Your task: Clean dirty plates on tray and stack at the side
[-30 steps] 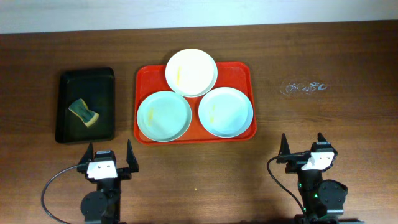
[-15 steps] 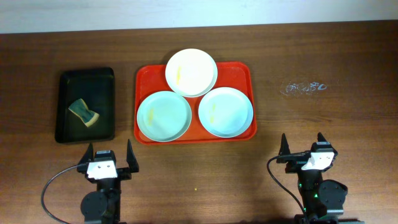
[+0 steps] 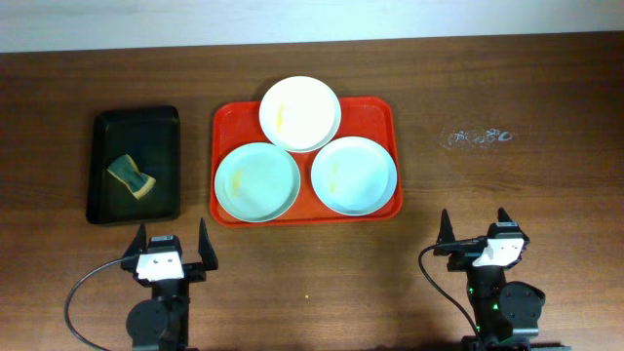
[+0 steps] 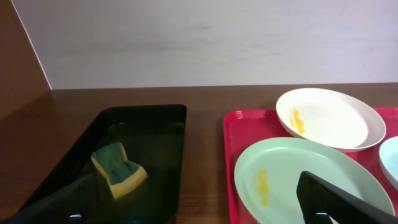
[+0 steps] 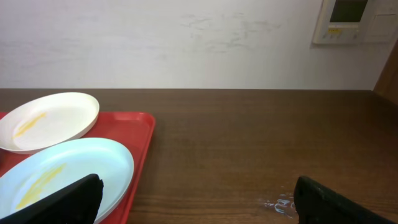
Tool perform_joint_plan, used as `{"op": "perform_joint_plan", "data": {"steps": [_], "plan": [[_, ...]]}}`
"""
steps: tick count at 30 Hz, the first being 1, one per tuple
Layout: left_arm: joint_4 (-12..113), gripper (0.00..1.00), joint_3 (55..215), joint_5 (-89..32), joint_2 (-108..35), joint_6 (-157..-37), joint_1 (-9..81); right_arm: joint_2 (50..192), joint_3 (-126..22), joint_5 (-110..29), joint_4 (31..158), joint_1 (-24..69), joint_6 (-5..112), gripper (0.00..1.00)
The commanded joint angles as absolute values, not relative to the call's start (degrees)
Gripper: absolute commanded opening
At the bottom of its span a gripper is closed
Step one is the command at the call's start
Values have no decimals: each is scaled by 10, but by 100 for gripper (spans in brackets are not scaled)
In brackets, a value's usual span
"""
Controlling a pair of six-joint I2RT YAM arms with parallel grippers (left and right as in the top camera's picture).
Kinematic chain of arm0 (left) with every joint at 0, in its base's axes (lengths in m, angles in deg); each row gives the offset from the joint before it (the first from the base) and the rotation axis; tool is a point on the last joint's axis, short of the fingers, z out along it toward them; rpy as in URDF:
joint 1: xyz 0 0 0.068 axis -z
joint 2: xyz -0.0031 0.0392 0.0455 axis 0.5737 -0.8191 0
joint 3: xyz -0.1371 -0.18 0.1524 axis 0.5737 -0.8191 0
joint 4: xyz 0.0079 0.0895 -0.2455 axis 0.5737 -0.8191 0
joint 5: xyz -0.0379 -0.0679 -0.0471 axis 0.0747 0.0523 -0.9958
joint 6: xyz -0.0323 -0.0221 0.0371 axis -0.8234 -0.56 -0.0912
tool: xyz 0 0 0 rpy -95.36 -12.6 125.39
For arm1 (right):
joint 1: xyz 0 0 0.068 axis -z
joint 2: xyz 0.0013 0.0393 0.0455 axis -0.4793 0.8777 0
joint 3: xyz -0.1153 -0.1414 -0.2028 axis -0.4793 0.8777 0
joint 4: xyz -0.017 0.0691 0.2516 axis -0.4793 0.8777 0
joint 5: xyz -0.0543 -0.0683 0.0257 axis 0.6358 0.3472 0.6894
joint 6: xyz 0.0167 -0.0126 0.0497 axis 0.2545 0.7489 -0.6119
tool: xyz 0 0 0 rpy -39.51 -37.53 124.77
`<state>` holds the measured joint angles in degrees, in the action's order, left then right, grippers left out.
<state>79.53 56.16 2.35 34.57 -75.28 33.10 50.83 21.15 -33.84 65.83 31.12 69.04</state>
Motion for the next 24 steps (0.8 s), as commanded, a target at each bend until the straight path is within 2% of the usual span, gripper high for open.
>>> {"op": "perform_joint_plan", "data": {"steps": [1,4,6,7,8,9,12,14,17,18,20,22,23,24], "plan": [[795,99,558,15,350,-752,329,506,216,-331,660,313,687,99],[795,99,558,-9,350,-752,329,506,216,-331,660,313,687,99],[814,99,558,-154,350,-752,329,506,216,-331,660,313,687,99],[862,100,558,-222,350,-752,329,506,216,-331,660,313,687,99],[963,99,558,-308,350,-752,329,506,216,-331,660,313,687,99],[1024,99,558,-338,350,-752,329,506,216,-331,660,313,687,99],[1173,99,559,-331,350,-752,329,506,216,-331,660,313,687,99],[1191,99,581,-245,347,-752,329,506,216,-331,660,313,687,99],[1047,99,723,-136,271,-696,329,506,216,-331,660,313,687,99],[906,99,834,-97,180,-692,329,506,216,-331,660,313,687,99],[697,99,1021,-115,-17,-685,329,506,216,-331,660,313,687,99],[557,99,1170,-163,-183,-683,329,506,216,-331,660,313,687,99],[521,100,1240,-141,-259,-691,327,506,216,-332,660,313,687,99],[461,100,1317,-61,-329,-757,317,506,216,-331,660,313,687,99]]}}
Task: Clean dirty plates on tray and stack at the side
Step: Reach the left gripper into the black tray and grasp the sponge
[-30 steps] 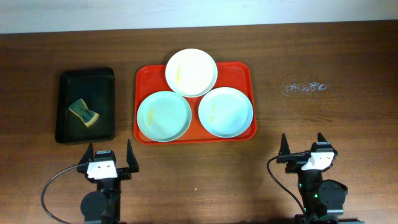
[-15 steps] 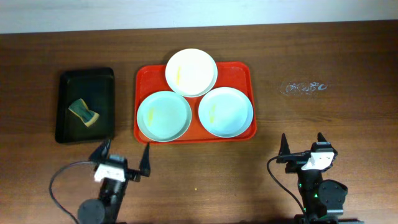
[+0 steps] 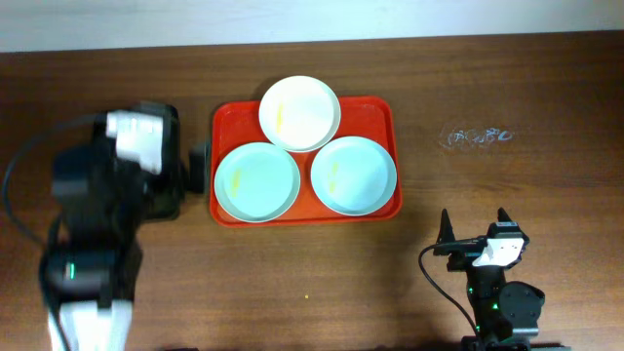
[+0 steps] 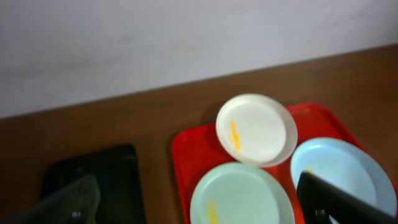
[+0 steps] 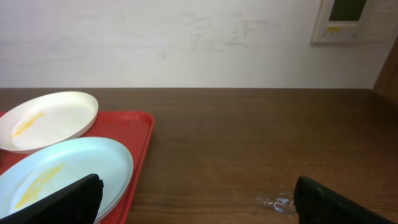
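Three dirty plates with yellow smears lie on the red tray (image 3: 382, 109): a white plate (image 3: 299, 113) at the back, a pale green plate (image 3: 256, 181) front left and a pale blue plate (image 3: 353, 175) front right. My left gripper (image 4: 202, 208) is raised and open, looking down over the gap between the black tray (image 4: 93, 171) and the red tray. The left arm (image 3: 102, 185) covers most of the black tray from overhead, and the sponge is hidden. My right gripper (image 3: 475, 229) rests open near the front right, clear of the plates.
A wet smear (image 3: 475, 136) marks the table right of the red tray. The brown table top (image 3: 322, 283) runs to a pale wall at the back.
The left arm has risen from its rest at the front left and now hangs over the black tray, its camera looking down on the plates. The right arm and the plates have not moved.
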Tool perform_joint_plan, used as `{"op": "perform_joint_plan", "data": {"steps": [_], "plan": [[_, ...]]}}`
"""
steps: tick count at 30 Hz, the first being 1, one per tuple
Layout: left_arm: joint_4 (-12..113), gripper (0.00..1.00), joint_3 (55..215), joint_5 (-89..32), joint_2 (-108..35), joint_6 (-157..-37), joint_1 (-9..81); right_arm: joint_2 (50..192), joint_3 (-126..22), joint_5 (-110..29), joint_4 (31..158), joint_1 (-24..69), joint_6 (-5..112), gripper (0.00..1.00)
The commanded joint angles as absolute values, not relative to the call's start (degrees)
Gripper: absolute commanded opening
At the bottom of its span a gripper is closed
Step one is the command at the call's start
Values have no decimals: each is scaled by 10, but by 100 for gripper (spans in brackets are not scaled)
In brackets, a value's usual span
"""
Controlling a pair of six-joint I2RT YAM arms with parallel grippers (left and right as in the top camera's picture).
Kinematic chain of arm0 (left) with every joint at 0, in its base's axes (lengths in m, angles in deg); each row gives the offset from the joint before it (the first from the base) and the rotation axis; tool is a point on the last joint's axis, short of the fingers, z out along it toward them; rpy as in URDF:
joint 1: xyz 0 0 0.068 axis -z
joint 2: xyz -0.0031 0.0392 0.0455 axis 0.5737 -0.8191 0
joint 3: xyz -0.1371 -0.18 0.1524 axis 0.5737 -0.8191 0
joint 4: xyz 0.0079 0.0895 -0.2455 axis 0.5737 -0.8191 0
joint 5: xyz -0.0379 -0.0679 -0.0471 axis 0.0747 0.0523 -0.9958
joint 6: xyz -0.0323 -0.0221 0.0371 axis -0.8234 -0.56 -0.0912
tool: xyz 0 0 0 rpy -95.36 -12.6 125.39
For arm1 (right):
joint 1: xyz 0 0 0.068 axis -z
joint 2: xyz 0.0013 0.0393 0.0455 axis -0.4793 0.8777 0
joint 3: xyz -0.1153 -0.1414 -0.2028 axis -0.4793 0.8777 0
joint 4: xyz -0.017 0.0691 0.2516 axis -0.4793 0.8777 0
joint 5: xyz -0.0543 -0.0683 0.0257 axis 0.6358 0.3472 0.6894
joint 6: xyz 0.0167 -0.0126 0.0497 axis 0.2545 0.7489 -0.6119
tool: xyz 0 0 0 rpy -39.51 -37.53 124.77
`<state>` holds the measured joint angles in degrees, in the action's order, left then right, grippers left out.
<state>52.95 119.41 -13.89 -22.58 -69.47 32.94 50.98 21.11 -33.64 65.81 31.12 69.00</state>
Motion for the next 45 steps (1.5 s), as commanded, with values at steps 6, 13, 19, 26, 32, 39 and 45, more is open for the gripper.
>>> {"op": "perform_joint_plan", "data": {"steps": [6,13,19,26,32,39,45], "plan": [[279,99,1543,24,-633,-928,188,506,216,-331,660,313,687,99],[271,100,1543,20,-811,-973,157,506,216,-331,660,313,687,98],[289,99,1542,36,-921,-989,157,506,216,-331,660,313,687,99],[295,52,1532,55,-974,-1023,157,506,216,-331,660,313,687,99],[314,99,1532,57,-976,-1022,157,506,216,-331,660,313,687,99],[350,73,1532,110,-976,-1022,157,506,216,-331,660,313,687,99],[358,0,1532,110,-976,-1022,157,506,216,-331,660,313,687,99]]}}
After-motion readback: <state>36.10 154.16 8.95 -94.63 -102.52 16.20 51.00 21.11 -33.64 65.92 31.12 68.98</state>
